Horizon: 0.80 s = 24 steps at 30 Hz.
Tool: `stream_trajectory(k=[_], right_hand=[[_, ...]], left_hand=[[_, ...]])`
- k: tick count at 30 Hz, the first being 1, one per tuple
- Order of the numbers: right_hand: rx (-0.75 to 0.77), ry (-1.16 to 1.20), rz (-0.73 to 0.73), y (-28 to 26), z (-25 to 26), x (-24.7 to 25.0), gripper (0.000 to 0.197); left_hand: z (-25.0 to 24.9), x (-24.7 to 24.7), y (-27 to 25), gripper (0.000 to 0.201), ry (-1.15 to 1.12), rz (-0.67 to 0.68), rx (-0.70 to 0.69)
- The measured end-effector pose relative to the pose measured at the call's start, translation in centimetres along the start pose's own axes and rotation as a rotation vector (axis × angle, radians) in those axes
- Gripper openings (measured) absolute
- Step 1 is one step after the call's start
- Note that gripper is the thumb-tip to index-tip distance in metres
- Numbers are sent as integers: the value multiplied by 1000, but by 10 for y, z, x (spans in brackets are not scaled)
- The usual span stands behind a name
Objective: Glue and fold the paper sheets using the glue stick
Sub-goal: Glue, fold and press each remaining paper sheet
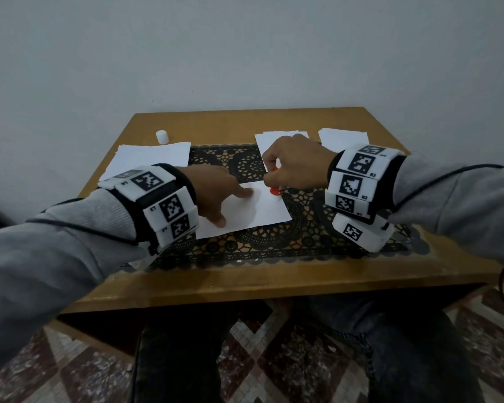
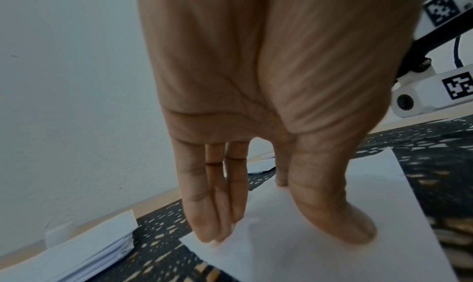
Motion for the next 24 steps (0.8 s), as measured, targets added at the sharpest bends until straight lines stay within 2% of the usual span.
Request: stream_trajectory(k=[16, 24], right_hand=[[36, 119, 77, -28, 3, -3, 23], [23, 177, 143, -32, -1, -3, 24]], left_hand=[[2, -1, 0, 82, -110, 2, 8], [19, -11, 0, 95, -264, 18, 139]])
Point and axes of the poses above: each hand's wrist, its own y-axis towards the middle knuckle, its own x-axis out of the back of the hand, z = x × y, the point moved 6 cm from there along y, towards the middle knuckle, and after that the axes turned 8 degrees about x, right-handed, at the moved point
